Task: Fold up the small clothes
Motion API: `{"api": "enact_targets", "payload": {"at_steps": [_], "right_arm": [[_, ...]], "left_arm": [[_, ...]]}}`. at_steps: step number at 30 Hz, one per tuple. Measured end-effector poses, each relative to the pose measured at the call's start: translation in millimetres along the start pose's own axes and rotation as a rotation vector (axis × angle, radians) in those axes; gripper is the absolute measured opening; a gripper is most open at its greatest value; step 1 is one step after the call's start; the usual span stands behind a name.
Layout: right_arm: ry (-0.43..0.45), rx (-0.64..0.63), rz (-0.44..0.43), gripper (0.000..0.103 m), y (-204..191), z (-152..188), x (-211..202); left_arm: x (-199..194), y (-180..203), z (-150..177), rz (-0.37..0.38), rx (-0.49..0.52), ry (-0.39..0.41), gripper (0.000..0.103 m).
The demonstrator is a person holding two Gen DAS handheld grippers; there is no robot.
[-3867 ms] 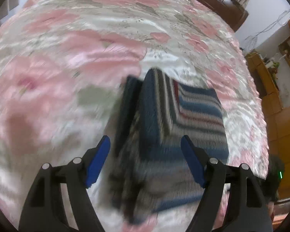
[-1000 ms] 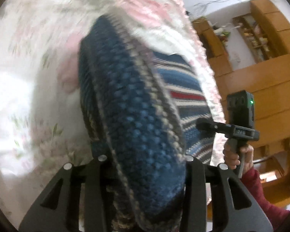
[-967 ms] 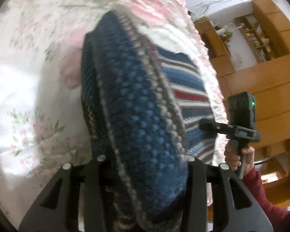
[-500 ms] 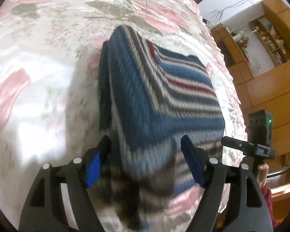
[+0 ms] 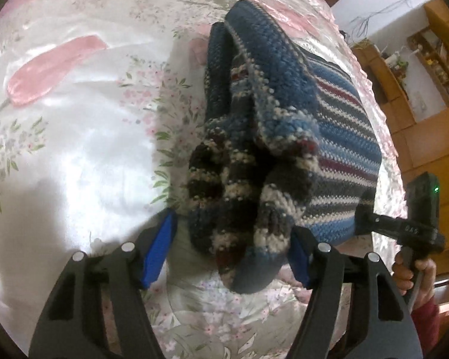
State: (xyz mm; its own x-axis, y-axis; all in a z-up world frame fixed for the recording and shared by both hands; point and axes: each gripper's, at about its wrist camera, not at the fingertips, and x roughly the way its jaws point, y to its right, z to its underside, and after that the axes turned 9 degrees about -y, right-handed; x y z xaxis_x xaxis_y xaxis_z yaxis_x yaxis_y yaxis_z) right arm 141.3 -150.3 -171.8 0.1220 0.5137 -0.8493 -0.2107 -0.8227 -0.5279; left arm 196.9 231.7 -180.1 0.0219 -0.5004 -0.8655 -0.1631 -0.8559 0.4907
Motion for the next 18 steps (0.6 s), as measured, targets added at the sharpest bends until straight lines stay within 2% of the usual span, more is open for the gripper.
{"api": "enact_targets", "payload": {"at_steps": [2, 4, 5, 7, 9, 14, 18], "right_arm": [[0.025, -0.005, 0.054, 0.053, -10.4, 7.9, -9.8], [0.049, -0.033, 0.123, 0.058, -23.1, 18.0, -19.1], [0.062, -0.046, 0.162, 0.065, -29.9, 25.8, -25.4], [0.079, -0.051, 0.193, 0.07, -36.1, 38.2, -33.6], [0.093, -0.06, 0.232, 0.073, -44.0, 52.6, -41.0], [0.123, -0.084, 0.334, 0.085, -54.8, 91.7, -54.1], [0.138, -0.082, 0.355, 0.093, -65.7, 114.9, -61.9]], "left_arm": [[-6.6, 5.7, 3.4, -0.016, -0.006, 0.006, 0.067], [-18.2, 11.6, 10.7, -0.048, 0.008, 0.017, 0.069], [-23.7, 13.8, 14.6, -0.066, 0.017, 0.028, 0.071], [-38.2, 16.7, 23.9, -0.097, 0.017, 0.058, 0.08], [-52.2, 17.5, 34.8, -0.122, -0.003, 0.076, 0.083], [-75.4, 31.3, 62.6, -0.183, 0.006, 0.08, 0.087], [-91.4, 37.5, 87.6, -0.225, 0.021, 0.093, 0.088]]}}
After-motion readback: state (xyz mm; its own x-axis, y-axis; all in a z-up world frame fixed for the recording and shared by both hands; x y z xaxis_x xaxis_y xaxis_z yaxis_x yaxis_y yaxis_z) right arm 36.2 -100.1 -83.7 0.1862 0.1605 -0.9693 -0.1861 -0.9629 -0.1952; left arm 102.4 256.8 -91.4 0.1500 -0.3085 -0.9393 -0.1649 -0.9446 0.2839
